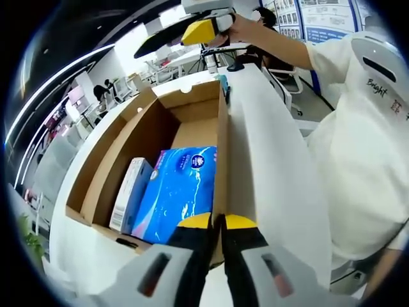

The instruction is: Operate the shoe box by opening the lid, removing the specified soft item, and placing it in the target area until the item is outside and the box remains undamaged.

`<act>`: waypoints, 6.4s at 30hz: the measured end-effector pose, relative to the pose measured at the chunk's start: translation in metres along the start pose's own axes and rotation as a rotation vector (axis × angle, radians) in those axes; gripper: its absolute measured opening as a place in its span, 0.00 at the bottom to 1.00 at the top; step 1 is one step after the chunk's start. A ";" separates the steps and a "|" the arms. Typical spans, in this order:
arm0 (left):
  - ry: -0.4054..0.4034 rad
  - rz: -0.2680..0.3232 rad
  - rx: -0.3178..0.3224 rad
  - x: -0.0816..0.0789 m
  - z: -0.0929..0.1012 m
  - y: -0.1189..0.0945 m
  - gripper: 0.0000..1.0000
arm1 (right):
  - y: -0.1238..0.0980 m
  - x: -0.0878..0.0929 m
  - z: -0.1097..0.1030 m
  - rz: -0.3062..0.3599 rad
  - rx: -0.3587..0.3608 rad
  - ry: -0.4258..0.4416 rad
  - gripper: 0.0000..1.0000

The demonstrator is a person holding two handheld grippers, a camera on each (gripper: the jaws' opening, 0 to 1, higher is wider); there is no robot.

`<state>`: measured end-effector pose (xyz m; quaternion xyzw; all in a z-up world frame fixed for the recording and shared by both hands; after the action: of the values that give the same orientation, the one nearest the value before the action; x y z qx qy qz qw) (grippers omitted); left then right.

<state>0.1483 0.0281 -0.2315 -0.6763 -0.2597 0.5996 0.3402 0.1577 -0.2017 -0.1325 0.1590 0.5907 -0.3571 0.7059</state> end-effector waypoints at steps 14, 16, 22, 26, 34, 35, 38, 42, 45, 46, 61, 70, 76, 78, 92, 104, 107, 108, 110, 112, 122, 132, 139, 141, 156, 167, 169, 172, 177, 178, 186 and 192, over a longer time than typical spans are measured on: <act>0.001 0.006 0.004 0.000 0.000 0.000 0.05 | 0.041 0.007 -0.013 -0.096 -0.088 -0.136 0.41; 0.002 0.007 0.003 0.000 0.000 0.000 0.05 | 0.046 0.008 -0.012 -0.117 -0.105 -0.143 0.41; 0.006 0.005 0.000 0.000 0.000 0.000 0.04 | 0.057 0.015 -0.014 -0.163 -0.156 -0.171 0.38; 0.005 0.005 0.001 0.000 0.000 0.000 0.04 | 0.067 0.021 -0.021 -0.192 -0.200 -0.197 0.41; 0.006 0.005 0.000 0.000 0.000 0.000 0.04 | 0.072 0.025 -0.026 -0.222 -0.234 -0.176 0.45; 0.006 0.006 -0.001 0.000 0.000 0.000 0.05 | 0.073 0.027 -0.027 -0.228 -0.241 -0.174 0.45; 0.008 0.007 -0.003 0.001 0.000 0.000 0.05 | 0.078 0.033 -0.030 -0.265 -0.256 -0.199 0.47; 0.010 0.009 -0.004 0.001 0.000 0.000 0.05 | 0.084 0.036 -0.033 -0.285 -0.254 -0.205 0.47; 0.009 0.009 -0.003 0.001 0.000 -0.001 0.05 | 0.087 0.039 -0.038 -0.298 -0.280 -0.218 0.47; 0.008 0.009 -0.002 0.001 0.000 -0.001 0.05 | 0.088 0.039 -0.040 -0.304 -0.293 -0.222 0.47; 0.013 0.016 -0.002 0.001 0.000 -0.001 0.04 | 0.098 0.044 -0.057 -0.379 -0.398 -0.273 0.48; 0.015 0.018 0.000 0.001 0.000 -0.001 0.05 | 0.112 0.053 -0.057 -0.445 -0.435 -0.217 0.57; 0.012 0.014 -0.002 0.001 0.000 -0.001 0.05 | 0.119 0.064 -0.065 -0.532 -0.445 -0.269 0.58; 0.016 0.014 -0.004 0.001 0.000 -0.001 0.05 | 0.122 0.064 -0.067 -0.525 -0.450 -0.258 0.59; 0.013 0.013 -0.010 0.001 0.001 0.000 0.05 | 0.126 0.064 -0.071 -0.605 -0.462 -0.271 0.55; 0.011 0.017 -0.011 0.002 0.000 -0.001 0.05 | 0.121 0.066 -0.063 -0.612 -0.487 -0.288 0.52; 0.009 0.015 -0.010 0.001 0.001 -0.001 0.05 | 0.117 0.067 -0.062 -0.620 -0.489 -0.302 0.52; 0.009 0.015 -0.010 0.001 0.001 -0.001 0.05 | 0.114 0.068 -0.061 -0.618 -0.491 -0.304 0.52; 0.008 0.017 -0.010 0.001 0.001 -0.001 0.05 | 0.112 0.069 -0.059 -0.617 -0.493 -0.304 0.52; -0.001 0.016 -0.009 0.001 0.001 -0.001 0.05 | 0.111 0.069 -0.058 -0.623 -0.497 -0.315 0.52; -0.014 0.017 -0.008 0.001 0.000 -0.001 0.05 | 0.099 0.072 -0.048 -0.685 -0.495 -0.360 0.52; -0.009 0.019 -0.010 0.002 0.001 -0.001 0.05 | 0.090 0.074 -0.041 -0.716 -0.501 -0.382 0.52; -0.011 0.024 -0.009 0.002 0.000 -0.002 0.05 | 0.074 0.081 -0.025 -0.746 -0.498 -0.398 0.52; -0.010 0.024 -0.009 0.002 0.000 -0.001 0.05 | 0.071 0.082 -0.021 -0.754 -0.497 -0.402 0.52; -0.006 0.022 -0.011 0.002 0.000 0.000 0.05 | 0.053 0.089 0.000 -0.839 -0.461 -0.433 0.52; -0.008 0.024 -0.011 0.001 0.000 0.000 0.05 | 0.056 0.087 0.008 -0.892 -0.430 -0.527 0.55; -0.005 0.025 -0.013 0.001 0.000 0.000 0.05 | 0.057 0.086 0.007 -0.895 -0.424 -0.555 0.55; -0.006 0.023 -0.013 0.000 0.000 0.000 0.05 | 0.059 0.085 0.008 -0.912 -0.409 -0.557 0.55; -0.001 0.024 -0.018 0.001 0.000 0.000 0.05 | 0.062 0.087 0.004 -0.860 -0.436 -0.485 0.61; 0.001 0.025 -0.018 0.001 0.000 0.000 0.05 | 0.064 0.092 0.003 -0.880 -0.433 -0.494 0.64; 0.006 0.027 -0.018 0.001 0.000 0.000 0.05 | 0.075 0.104 0.002 -0.959 -0.414 -0.499 0.67; 0.005 0.027 -0.017 0.001 0.000 0.000 0.05 | 0.084 0.111 -0.003 -1.050 -0.414 -0.521 0.70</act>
<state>0.1487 0.0292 -0.2319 -0.6841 -0.2549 0.6003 0.3267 0.2186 -0.1765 -0.2549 -0.3854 0.4552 -0.5618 0.5733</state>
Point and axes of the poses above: the point that each gripper's makers call its tool centre point, and the gripper's own axes: y roughly forward along the fingers, z roughly to its right, x roughly out of its underside, the point moved 8 cm from there along -y, roughly backward along the fingers, and after that the axes turned 13 degrees about x, right-handed, at the moved point
